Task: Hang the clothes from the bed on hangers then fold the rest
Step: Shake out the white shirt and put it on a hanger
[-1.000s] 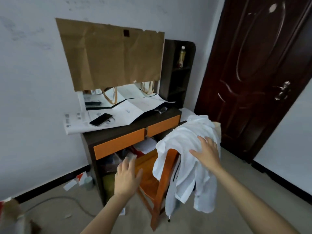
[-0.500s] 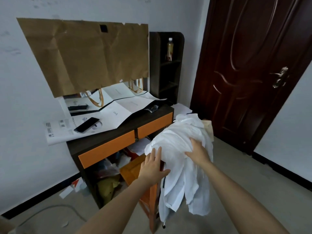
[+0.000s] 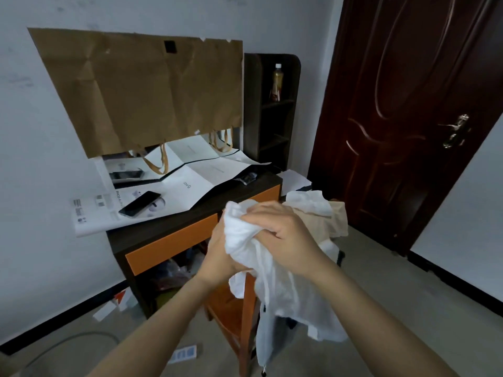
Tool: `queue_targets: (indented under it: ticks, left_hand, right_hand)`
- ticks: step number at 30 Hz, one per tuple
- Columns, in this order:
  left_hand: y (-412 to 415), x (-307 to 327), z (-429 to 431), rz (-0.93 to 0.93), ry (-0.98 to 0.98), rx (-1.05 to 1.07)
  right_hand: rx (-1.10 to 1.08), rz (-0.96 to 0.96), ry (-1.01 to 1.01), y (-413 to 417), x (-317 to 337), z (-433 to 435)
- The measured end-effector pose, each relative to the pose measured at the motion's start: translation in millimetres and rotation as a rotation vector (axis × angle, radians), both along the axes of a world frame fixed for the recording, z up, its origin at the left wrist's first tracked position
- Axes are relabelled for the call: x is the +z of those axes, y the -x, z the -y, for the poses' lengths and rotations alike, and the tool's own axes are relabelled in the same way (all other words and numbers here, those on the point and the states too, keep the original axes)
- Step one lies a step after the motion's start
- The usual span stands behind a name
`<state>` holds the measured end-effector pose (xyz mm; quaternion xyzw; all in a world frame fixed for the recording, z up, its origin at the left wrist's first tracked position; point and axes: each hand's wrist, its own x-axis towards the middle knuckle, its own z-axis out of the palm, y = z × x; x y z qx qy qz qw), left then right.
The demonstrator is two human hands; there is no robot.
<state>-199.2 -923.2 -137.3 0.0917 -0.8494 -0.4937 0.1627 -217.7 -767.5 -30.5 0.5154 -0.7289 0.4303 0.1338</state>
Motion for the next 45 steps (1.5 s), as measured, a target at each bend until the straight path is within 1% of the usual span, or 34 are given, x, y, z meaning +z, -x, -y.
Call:
queue_targets:
  ticks: [2,3,4,6,9,11,14,15,17,19,23,26,29,31,33,34,36,37,39,40,43,45]
  left_hand:
    - [-24.6,14.4,24.5,-0.143,0.12,0.001]
    - [-36.8,19.6,34.8,-0.182,0.131,-0.043]
    - [-48.8,24.1,43.7,-0.184,0.113,-0.063]
    - [-87.0,18.4,71.0,-0.102,0.042,0.037]
    - [-143.5,-6.8,105.2,0.052,0.015,0.298]
    - [-192.1,-22.6,123.2,0.093,-0.006,0.474]
    - [-272.1,-27.8,134.2,0.111,-0.006,0.693]
    - [-303.7,-29.3,135.4,0.107,0.006,0.764]
    - [-363.1,-21.6,128.9,0.106,0.094,0.878]
    - [-429.8,-12.7,120.2,0.126,0.163,1.027]
    - [-549.0,24.9,88.1,0.134,0.241,1.198]
    - [-648.7,61.9,51.9,0.043,0.435,1.339]
    - [-743.7,85.7,4.7,0.065,0.558,1.475]
    - [-793.4,87.7,-23.2,0.102,0.577,1.562]
    - [-843.7,73.1,-49.4,0.154,0.592,1.694]
    - [-857.7,61.7,-55.4,0.188,0.59,1.728]
    - [-889.0,32.8,-82.9,0.269,0.489,1.81]
    - [-901.4,15.1,-98.7,0.32,0.391,1.855]
    - [-918.0,-24.5,-123.4,0.426,0.101,1.933]
    - [-923.1,-45.4,-132.7,0.448,-0.026,1.939]
    - [-933.1,-96.3,-166.0,0.427,-0.301,1.933]
    - [-935.9,-115.1,-182.6,0.349,-0.424,1.959]
  right_hand:
    - [0.179,0.305,0.028,-5.6,9.9,16.9]
    - [0.234,0.42,0.017,-7.3,11.8,25.7]
    - [0.268,0.485,0.01,-8.1,11.7,35.6]
    - [0.362,0.558,-0.023,-19.9,8.3,73.5]
    - [0.494,0.601,-0.051,-51.1,-0.7,126.4]
    - [0.598,0.66,-0.078,-76.8,-6.1,161.0]
    - [0.739,0.739,-0.139,-116.5,-13.5,204.2]
    - [0.787,0.76,-0.167,-134.3,-16.8,218.4]
    - [0.87,0.779,-0.213,-173.7,-21.1,242.4]
    - [0.979,0.809,-0.268,-229.7,-20.6,263.0]
    - [1.154,0.89,-0.293,-342.1,-3.0,286.2]
    - [1.295,0.903,-0.317,-431.7,13.1,288.0]
    - [1.424,0.88,-0.355,-520.0,17.1,278.4]
    - [1.459,0.875,-0.377,-571.6,10.7,269.3]
    - [1.499,0.88,-0.422,-626.7,-4.1,256.5]
    - [1.503,0.88,-0.433,-640.7,-13.0,254.4]
    - [1.537,0.875,-0.506,-684.0,-39.8,243.5]
    - [1.543,0.876,-0.57,-705.6,-57.4,236.7]
    - [1.507,0.874,-0.705,-735.5,-94.5,226.1]
    - [1.467,0.848,-0.761,-745.0,-113.4,222.9]
    - [1.379,0.657,-0.932,-773.8,-167.0,215.8]
    - [1.362,0.492,-0.997,-785.9,-194.9,215.3]
